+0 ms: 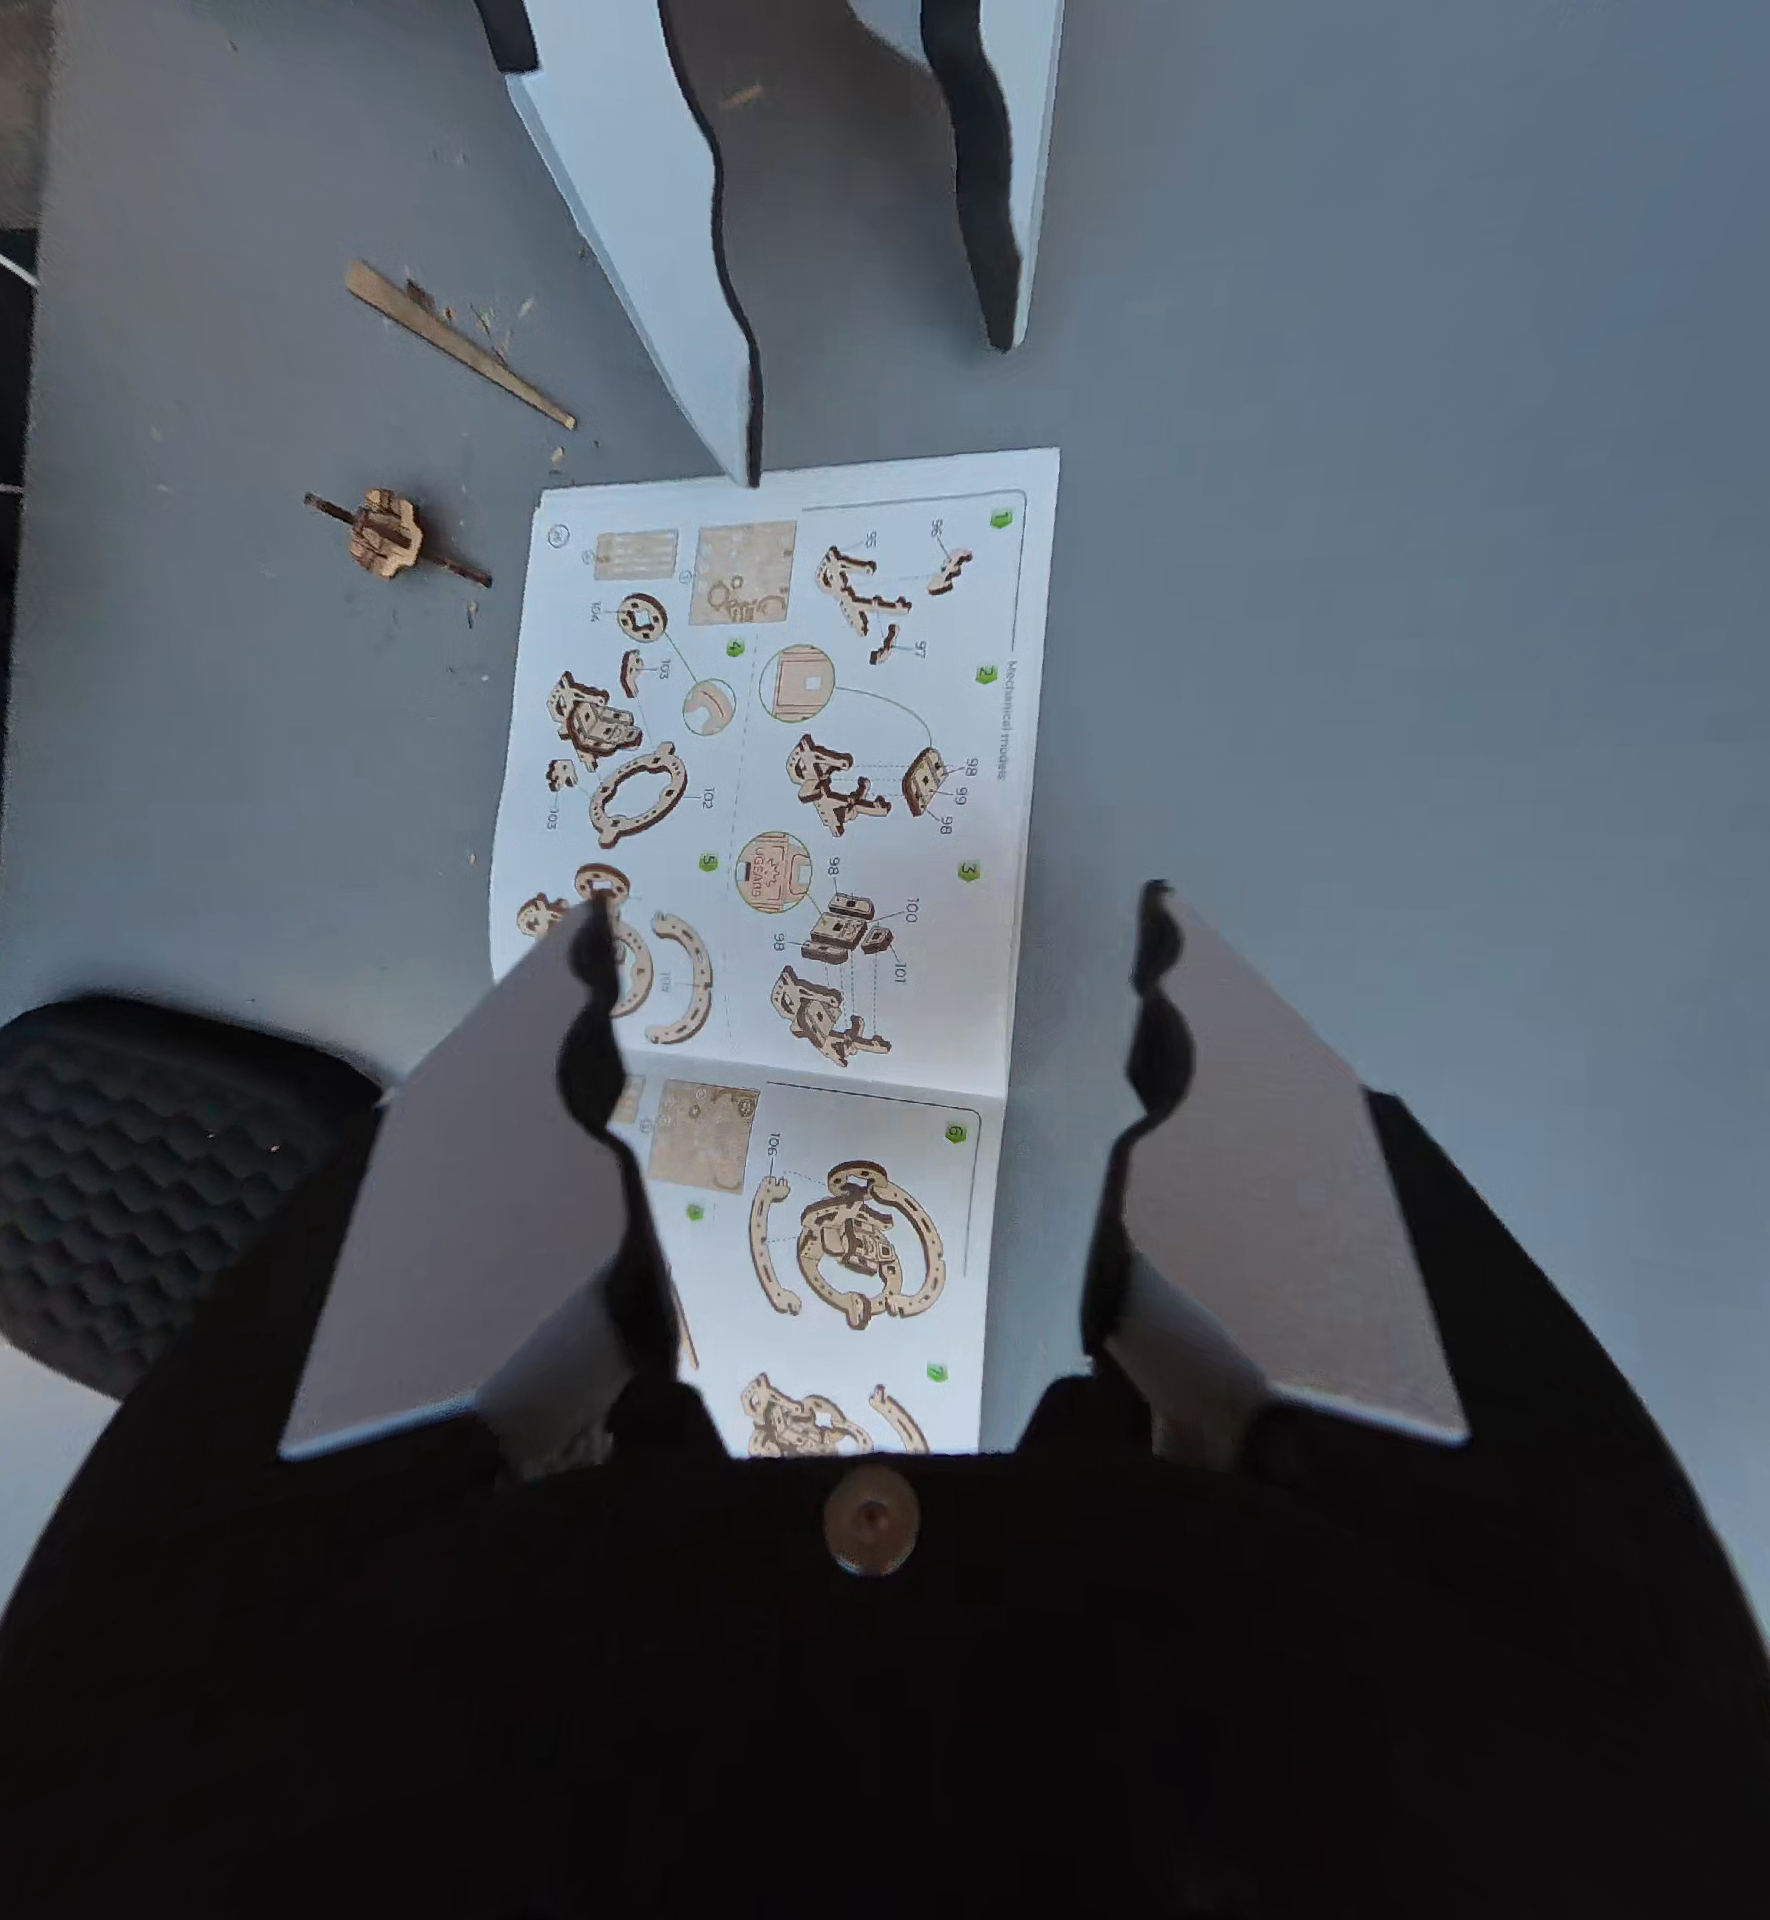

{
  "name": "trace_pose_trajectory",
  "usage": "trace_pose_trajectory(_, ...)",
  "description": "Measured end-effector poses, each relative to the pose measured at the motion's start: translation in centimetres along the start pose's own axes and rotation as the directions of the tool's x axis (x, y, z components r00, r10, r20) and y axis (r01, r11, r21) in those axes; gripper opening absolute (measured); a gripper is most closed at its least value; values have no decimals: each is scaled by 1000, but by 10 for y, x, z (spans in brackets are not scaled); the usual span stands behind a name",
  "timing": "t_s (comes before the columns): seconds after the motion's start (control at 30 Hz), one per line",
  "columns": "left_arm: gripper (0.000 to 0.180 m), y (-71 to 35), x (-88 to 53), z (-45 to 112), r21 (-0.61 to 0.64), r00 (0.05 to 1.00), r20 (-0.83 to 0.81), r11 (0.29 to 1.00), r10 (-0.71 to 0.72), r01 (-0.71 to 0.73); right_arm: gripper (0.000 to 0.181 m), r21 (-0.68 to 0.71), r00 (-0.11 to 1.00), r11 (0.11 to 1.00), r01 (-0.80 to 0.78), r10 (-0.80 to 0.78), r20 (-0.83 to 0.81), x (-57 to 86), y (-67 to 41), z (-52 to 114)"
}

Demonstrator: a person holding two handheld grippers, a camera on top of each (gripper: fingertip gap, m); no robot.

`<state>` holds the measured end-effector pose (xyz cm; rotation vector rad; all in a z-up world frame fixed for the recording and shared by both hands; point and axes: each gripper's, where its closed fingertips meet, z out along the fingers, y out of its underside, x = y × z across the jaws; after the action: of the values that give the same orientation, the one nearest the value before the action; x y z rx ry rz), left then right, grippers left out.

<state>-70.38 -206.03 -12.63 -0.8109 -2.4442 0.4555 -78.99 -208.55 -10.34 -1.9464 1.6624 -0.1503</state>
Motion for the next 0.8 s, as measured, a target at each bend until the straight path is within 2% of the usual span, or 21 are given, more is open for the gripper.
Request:
trace_pose_trajectory(0.07, 70, 2, -1, -3, -17, 997, 56, 998, 54, -53, 139, -17, 998, 1000, 7, -8, -56, -10, 8, 9)
trace_pose_trajectory(0.1, 74, 4, -2, -5, -32, 994, 81, 996, 80, -78, 152, -20, 995, 1000, 24, -26, -94, -17, 11, 14)
trace_pose_trajectory(0.27, 72, 17, 7, -21, -52, 986, 94, 990, 137, -133, 156, -13, 983, 996, 83, -84, -165, -43, 20, 38)
trace_pose_trajectory(0.37, 71, 25, 13, -28, -52, 986, 95, 990, 136, -132, 157, -68, 971, 991, 114, -126, -203, -41, 26, 50)
trace_pose_trajectory(0.47, 70, 32, 19, -34, -49, 988, 91, 991, 128, -124, 157, -65, 969, 993, 96, -108, -220, -35, 26, 52)
trace_pose_trajectory(0.57, 70, 38, 22, -38, -49, 987, 95, 991, 129, -124, 156, -134, 976, 989, 58, -84, -202, -32, 38, 55)
trace_pose_trajectory(0.7, 69, 44, 20, -44, -44, 988, 102, 993, 112, -108, 150, -186, 962, 979, 87, -131, -240, -26, 42, 53)
trace_pose_trajectory(0.8, 69, 42, 15, -46, -19, 994, 92, 998, 58, -57, 147, -163, 950, 981, 102, -144, -276, -24, 38, 49)
